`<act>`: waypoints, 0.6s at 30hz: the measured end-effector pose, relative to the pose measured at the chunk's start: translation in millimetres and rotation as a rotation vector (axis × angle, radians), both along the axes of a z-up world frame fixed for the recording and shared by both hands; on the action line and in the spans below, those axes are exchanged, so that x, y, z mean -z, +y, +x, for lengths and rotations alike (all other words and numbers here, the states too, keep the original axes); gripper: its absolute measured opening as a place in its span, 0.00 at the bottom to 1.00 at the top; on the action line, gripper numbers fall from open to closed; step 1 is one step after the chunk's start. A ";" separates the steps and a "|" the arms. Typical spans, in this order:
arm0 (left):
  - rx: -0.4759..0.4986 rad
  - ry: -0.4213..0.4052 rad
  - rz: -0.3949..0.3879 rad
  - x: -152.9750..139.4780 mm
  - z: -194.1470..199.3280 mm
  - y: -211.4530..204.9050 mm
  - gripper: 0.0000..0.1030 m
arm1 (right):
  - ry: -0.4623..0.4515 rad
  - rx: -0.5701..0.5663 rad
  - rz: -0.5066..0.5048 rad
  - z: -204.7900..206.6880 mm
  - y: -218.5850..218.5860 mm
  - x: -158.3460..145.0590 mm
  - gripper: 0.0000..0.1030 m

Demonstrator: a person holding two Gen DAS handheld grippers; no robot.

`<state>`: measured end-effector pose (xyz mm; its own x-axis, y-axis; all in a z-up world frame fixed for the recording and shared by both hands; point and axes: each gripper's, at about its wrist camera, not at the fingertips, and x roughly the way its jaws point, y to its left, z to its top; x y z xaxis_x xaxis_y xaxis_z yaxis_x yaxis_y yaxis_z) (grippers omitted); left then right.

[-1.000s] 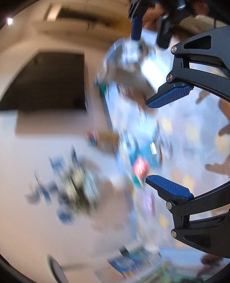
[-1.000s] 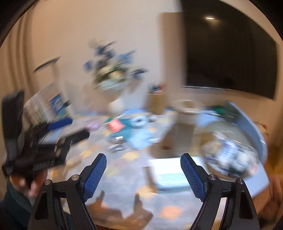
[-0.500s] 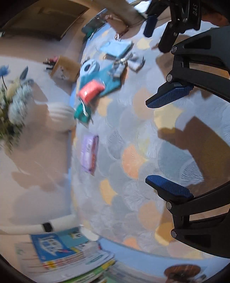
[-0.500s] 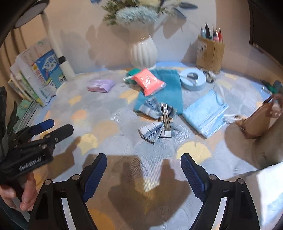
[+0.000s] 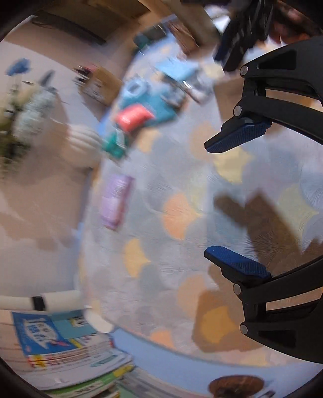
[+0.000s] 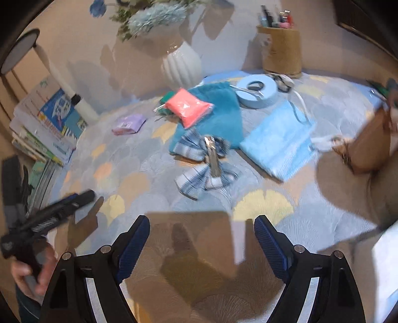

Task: Organize soft objects
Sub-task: 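Move both open tools back over the bed, then grasp purple wipes pack with left tool while right tool grasps plaid bow clip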

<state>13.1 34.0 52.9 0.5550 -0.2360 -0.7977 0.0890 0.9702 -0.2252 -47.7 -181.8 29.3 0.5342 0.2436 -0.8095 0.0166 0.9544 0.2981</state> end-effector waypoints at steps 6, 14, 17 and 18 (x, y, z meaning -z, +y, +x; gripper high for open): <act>-0.043 0.014 -0.092 -17.2 62.5 -3.6 0.73 | -0.078 0.001 -0.098 36.9 2.0 -12.1 0.83; -0.213 0.181 -0.172 45.1 157.2 -12.5 0.73 | -0.098 0.040 -0.053 57.3 -8.3 24.6 0.64; -0.260 0.160 -0.128 51.7 174.4 -21.3 0.73 | -0.116 0.023 -0.040 55.9 -6.9 22.6 0.65; -0.252 0.142 -0.096 50.3 179.3 -27.7 0.73 | -0.115 0.023 -0.035 55.6 -6.7 24.1 0.65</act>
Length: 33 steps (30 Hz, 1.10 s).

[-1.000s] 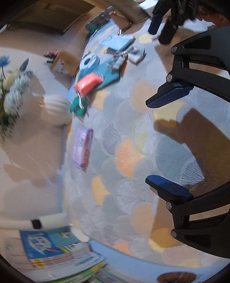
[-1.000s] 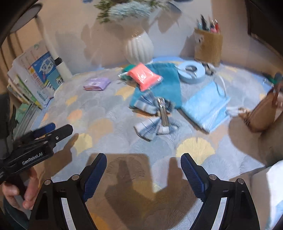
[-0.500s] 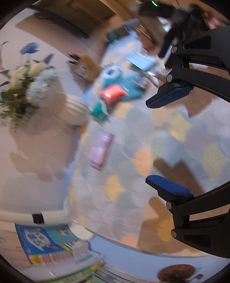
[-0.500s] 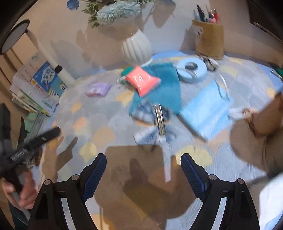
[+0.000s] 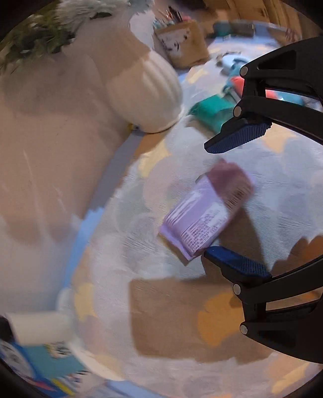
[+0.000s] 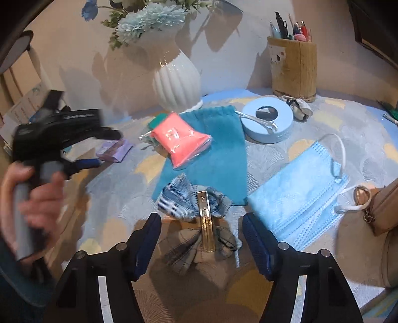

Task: Organize soft objects
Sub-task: 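Grasp purple wipes pack with left tool while right tool grasps plaid bow clip, then carry the wipes pack and bow clip over to the glass plate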

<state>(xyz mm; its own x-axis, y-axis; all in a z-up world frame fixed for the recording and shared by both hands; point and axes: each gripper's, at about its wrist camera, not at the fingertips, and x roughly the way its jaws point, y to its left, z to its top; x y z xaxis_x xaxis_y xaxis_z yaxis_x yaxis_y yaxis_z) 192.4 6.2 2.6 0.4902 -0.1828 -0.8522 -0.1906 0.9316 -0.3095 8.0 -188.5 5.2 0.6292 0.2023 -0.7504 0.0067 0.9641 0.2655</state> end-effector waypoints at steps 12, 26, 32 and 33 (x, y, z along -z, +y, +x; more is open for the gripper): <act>0.246 -0.085 0.225 -2.2 -21.1 -46.5 0.33 | -0.015 0.002 -0.002 2.5 0.6 3.3 0.48; 0.390 -0.110 0.186 -5.2 -182.0 -7.7 0.33 | -0.030 -0.144 -0.017 -45.4 26.8 -7.3 0.19; 0.405 -0.187 0.167 0.3 -220.9 -6.7 0.33 | 0.009 -0.126 0.004 -102.5 22.9 -4.8 0.20; 0.404 -0.193 0.159 3.8 -222.1 -7.4 0.33 | 0.022 -0.116 0.007 -107.6 21.5 -3.1 0.21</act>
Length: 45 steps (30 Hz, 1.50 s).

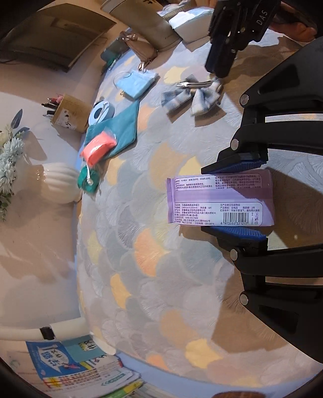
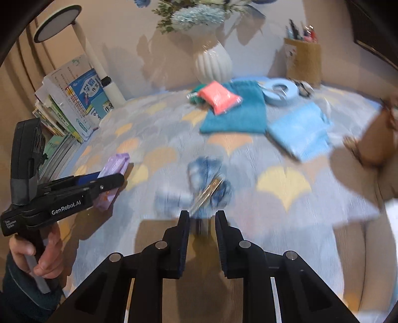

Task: Organize soft objects
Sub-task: 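Carry the wipes pack and bow clip over to the glass plate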

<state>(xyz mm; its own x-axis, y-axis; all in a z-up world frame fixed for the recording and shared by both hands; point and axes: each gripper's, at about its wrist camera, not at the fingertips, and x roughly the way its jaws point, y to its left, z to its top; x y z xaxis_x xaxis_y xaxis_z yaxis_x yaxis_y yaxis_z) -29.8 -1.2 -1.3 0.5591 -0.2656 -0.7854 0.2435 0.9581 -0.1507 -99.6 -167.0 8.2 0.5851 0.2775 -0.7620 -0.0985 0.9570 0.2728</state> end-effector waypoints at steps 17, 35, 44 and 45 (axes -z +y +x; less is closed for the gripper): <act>-0.035 -0.061 0.011 0.6 -5.6 3.5 0.33 | -0.003 0.073 -0.245 40.5 53.7 5.7 0.43; 0.211 -0.140 -0.217 -77.0 -70.4 -67.4 0.33 | -0.199 0.075 -0.071 -78.7 -9.7 -72.8 0.24; 0.485 -0.214 -0.243 -139.7 -101.8 -187.2 0.33 | -0.284 0.348 -0.076 -146.6 -127.0 -114.6 0.24; 0.518 -0.227 -0.230 -143.8 -105.5 -203.3 0.33 | -0.290 0.384 -0.089 -153.9 -139.9 -116.7 0.24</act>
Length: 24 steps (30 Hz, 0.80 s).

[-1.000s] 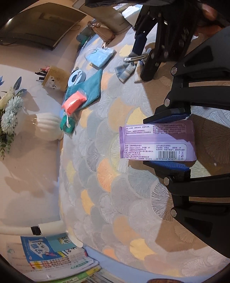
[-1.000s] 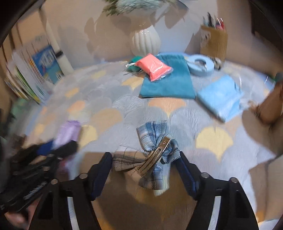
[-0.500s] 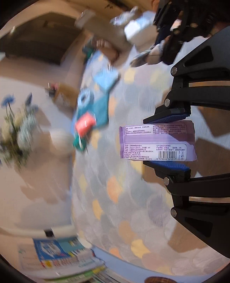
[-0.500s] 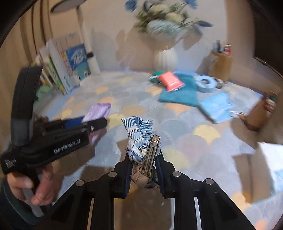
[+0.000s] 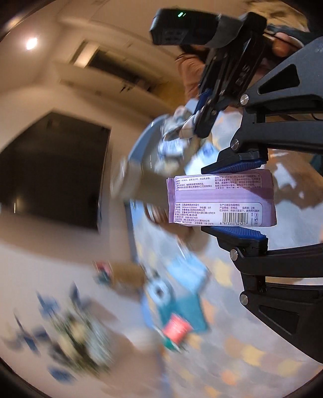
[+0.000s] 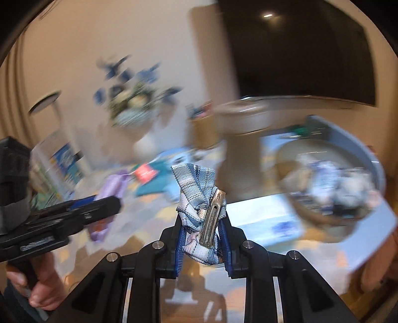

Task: Organize soft objects
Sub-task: 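Carry the wipes pack and bow clip over to the glass plate, then open the left tool to drop the wipes pack onto the plate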

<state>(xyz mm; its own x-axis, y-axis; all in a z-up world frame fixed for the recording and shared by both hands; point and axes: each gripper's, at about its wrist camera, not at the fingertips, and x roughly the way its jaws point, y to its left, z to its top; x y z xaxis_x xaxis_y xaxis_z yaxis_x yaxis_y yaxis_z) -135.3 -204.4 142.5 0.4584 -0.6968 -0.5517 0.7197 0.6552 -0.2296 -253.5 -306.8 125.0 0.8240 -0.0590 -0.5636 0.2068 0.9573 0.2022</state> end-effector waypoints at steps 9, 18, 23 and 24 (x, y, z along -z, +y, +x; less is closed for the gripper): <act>0.183 -0.042 0.050 -19.3 -5.6 -131.1 0.33 | -0.021 0.263 0.103 -36.3 -131.0 -6.6 0.24; 0.072 -0.134 0.133 0.1 16.9 -227.5 0.37 | 0.038 0.394 0.295 -2.5 -243.2 -3.6 0.24; 0.045 -0.099 0.163 17.2 28.3 -247.1 0.68 | 0.064 0.408 0.351 9.4 -265.6 7.2 0.61; 0.063 -0.104 0.152 18.1 24.0 -246.5 0.70 | 0.064 0.403 0.355 6.7 -266.2 8.6 0.61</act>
